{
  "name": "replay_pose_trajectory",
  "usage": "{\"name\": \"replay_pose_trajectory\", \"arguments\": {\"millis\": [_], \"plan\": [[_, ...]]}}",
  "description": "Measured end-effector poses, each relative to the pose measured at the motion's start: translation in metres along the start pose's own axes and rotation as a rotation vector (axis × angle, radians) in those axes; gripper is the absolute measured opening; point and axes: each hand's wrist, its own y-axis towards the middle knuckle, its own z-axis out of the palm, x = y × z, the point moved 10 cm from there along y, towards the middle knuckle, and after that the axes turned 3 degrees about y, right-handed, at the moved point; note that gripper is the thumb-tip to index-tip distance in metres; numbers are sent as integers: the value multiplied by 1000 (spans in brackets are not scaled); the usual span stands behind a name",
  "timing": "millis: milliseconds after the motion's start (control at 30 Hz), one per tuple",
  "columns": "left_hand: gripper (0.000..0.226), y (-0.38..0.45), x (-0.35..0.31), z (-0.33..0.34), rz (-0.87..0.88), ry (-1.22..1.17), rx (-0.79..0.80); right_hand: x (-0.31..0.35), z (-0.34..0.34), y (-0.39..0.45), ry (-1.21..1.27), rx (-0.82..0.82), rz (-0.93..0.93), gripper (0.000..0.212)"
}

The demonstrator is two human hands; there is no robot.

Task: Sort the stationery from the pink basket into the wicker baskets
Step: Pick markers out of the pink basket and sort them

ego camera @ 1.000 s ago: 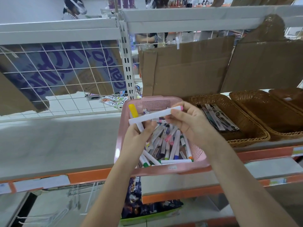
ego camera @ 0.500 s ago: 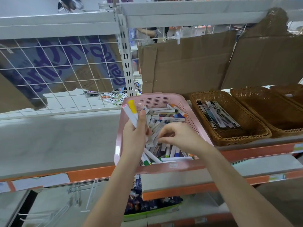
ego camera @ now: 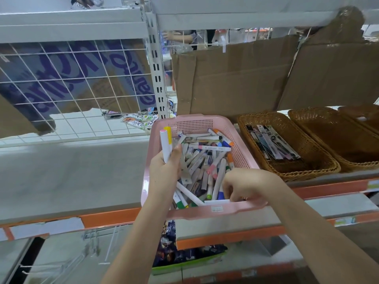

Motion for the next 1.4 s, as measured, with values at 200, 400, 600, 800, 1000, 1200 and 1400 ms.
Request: {"name": "replay_pose_trajectory", "arguments": {"millis": [200,400,600,800,1000,1200,1400], "plan": [[57,-2,-1,0,-15,1,-6,-11,-25,-16,100,-113,-7,13],[54,-1,-1,0,-21,-7,-2,-2,-55,-42,479,-302,-151,12],[44,-4,-11,13,45,-4,60,34,-58,-38,941,-471,-329,15],[28,-4,-16,12,137,69,17,62,-52,-23,1065,-576,-389,20],[37,-1,-3,-9,80,112,-123,38,-50,-15,817,-574,-233,13],[34,1,-6,-11,87,122,-146,18,-16,8,194,-259,26,24],[36,1,-3,-14,64,101,-160,20,-16,12,126,-291,-2,21]]}}
